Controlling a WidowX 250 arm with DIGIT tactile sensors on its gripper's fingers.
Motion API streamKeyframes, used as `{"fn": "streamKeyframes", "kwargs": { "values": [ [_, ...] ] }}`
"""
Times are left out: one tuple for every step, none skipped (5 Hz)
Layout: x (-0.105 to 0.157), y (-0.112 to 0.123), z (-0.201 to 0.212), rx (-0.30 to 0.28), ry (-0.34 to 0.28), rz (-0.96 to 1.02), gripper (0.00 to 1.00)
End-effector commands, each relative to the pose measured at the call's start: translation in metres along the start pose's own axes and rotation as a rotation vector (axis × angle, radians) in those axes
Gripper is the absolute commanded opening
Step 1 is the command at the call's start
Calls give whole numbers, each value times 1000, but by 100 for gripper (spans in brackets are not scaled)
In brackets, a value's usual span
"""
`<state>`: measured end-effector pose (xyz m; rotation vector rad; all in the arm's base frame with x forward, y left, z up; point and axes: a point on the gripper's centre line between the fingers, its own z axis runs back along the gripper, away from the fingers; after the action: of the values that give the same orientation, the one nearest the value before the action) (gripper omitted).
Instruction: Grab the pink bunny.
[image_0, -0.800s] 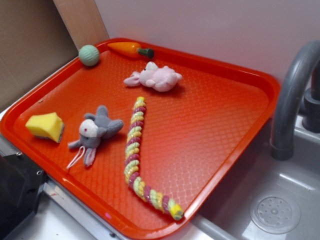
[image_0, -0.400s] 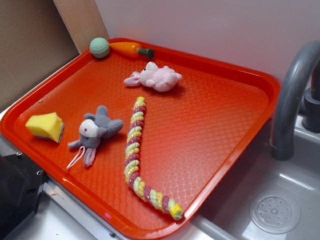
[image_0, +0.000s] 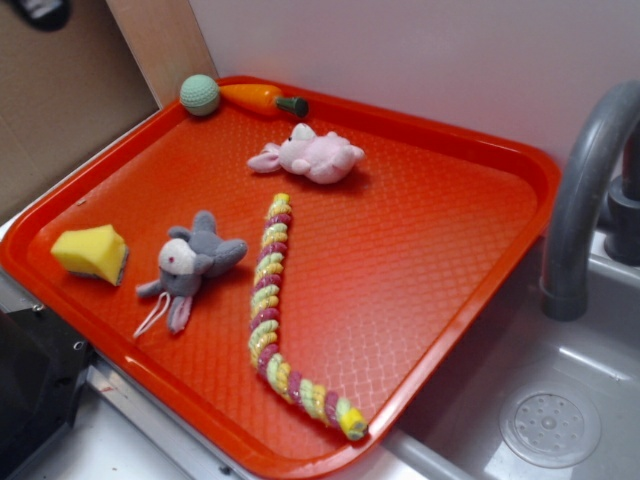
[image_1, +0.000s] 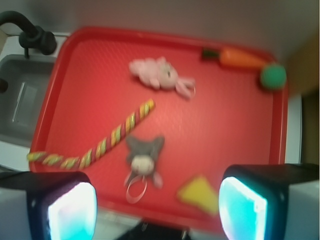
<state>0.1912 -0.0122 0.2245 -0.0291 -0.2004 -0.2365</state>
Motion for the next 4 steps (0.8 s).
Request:
{"fn": "streamKeyframes", "kwargs": {
  "values": [
    [77, 8, -73, 58, 31, -438, 100],
    [91, -12, -114, 23, 71, -652, 100],
    [92, -31, -147, -13, 114, -811, 100],
    [83, -42, -170, -73, 158, -889, 100]
  ]
}}
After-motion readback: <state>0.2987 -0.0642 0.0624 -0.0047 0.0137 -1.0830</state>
